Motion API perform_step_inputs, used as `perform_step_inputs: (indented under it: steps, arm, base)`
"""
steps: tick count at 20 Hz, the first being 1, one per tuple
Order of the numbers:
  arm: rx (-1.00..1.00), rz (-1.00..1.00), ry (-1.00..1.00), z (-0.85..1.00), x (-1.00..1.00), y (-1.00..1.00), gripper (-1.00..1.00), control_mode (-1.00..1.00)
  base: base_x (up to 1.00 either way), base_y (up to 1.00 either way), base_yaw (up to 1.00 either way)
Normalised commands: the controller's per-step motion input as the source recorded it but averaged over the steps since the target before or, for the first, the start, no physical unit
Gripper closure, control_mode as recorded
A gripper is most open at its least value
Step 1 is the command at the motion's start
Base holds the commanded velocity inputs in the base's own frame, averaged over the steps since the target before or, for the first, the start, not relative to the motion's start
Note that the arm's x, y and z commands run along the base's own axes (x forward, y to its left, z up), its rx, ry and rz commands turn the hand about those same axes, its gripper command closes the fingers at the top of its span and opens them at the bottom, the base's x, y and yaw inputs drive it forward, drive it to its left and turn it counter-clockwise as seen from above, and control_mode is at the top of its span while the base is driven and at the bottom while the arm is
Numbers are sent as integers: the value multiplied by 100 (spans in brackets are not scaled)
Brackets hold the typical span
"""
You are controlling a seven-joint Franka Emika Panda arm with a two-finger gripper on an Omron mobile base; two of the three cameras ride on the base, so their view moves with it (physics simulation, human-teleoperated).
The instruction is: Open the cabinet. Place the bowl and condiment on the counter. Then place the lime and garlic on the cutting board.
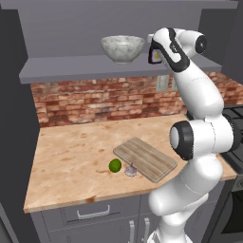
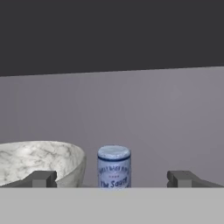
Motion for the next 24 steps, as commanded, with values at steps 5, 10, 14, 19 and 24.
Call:
perform_step_inputs:
  steps: [5,10,14,19,24]
  arm:
    - [0,1,0,0,16,0,-100,-100]
    - [0,0,0,-4,19,0,-100,-100]
    - [0,1,0,-6,8,0,-100,-100]
    - [0,0,0,-10,0,0,-100,-100]
    - [0,0,0,-8,1,0,100,-100]
  base:
    - [0,0,0]
    - [0,0,0]
    - [0,0,0]
    - [0,0,0]
    - [0,0,0]
